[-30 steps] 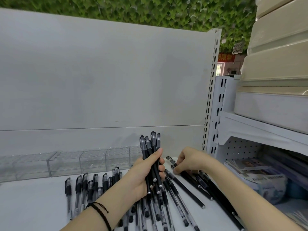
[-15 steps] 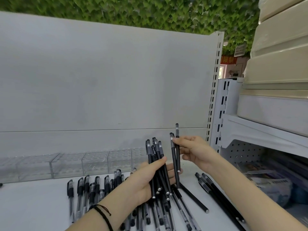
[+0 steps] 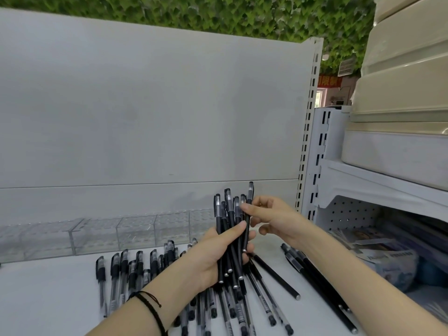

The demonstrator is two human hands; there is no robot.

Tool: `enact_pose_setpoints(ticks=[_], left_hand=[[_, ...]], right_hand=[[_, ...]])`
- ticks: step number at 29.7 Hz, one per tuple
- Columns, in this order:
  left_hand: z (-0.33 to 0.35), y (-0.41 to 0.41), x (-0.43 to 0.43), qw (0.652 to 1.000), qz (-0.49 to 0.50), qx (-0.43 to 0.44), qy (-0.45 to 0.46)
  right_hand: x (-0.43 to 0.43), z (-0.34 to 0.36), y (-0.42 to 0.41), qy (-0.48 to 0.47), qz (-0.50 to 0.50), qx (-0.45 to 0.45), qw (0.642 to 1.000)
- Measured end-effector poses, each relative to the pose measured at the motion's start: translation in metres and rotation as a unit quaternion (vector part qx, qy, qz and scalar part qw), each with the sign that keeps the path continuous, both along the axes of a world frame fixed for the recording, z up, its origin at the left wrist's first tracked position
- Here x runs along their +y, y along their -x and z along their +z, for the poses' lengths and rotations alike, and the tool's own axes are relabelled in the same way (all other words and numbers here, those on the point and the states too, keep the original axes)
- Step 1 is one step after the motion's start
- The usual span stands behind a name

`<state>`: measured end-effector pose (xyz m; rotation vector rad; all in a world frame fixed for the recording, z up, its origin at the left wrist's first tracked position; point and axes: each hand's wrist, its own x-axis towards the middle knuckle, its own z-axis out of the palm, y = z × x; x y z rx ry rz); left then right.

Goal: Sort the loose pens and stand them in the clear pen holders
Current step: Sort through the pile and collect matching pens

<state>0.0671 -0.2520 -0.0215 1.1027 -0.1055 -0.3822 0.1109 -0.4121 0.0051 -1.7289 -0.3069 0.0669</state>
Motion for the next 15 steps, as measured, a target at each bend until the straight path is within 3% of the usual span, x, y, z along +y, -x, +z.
enact_pose_setpoints(ticks=[5, 8, 12, 15], left_hand=[[-0.001, 0.000, -0.001, 0.999, -0.009, -0.033, -0.022], [0.001, -0.001, 0.001, 1.000, 0.005, -0.012, -0.003], [0.004, -0.001, 0.005, 0.999, 0.029, 0.028, 0.032], [0.004, 0.000, 0.006, 0.998, 0.036, 0.028, 0.051]], right_hand=[[0.006, 0.002, 0.008, 0.039, 0.074, -0.036, 0.996], [0.005, 0.005, 0.009, 0.073, 0.048, -0.047, 0.995], [-0.002, -0.002, 0.002, 0.266, -0.032, -0.083, 0.960], [-0.005, -0.011, -0.003, 0.372, -0.032, -0.078, 0.924]])
